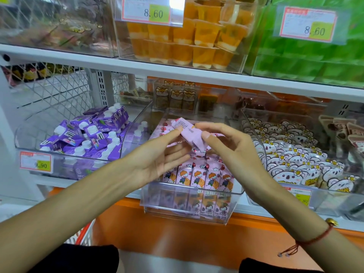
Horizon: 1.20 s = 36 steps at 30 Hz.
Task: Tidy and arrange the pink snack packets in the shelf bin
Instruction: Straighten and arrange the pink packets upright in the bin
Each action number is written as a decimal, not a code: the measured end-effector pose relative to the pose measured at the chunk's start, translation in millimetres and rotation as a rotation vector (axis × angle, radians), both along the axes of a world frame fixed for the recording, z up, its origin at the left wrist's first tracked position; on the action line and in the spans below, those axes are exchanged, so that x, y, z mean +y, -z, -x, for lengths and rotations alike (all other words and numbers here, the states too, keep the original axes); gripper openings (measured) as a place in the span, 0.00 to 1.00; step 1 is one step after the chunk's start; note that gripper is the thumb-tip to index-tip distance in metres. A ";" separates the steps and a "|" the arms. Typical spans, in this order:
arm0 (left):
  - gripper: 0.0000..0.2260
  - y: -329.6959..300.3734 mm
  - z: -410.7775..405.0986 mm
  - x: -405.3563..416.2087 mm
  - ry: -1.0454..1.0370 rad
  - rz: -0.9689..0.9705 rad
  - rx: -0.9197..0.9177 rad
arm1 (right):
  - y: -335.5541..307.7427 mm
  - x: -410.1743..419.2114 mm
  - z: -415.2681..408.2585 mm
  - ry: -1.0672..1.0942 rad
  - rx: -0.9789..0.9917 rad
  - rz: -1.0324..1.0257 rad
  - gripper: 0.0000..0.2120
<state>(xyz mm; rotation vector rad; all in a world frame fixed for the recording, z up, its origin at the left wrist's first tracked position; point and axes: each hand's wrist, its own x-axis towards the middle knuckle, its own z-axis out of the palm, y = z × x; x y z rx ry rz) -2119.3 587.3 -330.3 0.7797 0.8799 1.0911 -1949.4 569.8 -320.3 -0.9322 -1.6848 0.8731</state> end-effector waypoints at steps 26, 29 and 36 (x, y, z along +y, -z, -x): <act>0.12 12.8 16.8 -3.0 -0.396 -0.905 0.835 | 10.8 10.2 -6.4 0.134 0.009 -0.171 0.15; 0.14 23.0 36.2 5.3 -0.629 -0.692 0.830 | 6.3 27.6 -13.8 0.266 0.141 -0.089 0.15; 0.14 44.3 40.2 1.5 -0.357 -0.454 0.792 | -2.5 76.6 1.5 0.484 -0.081 -0.026 0.18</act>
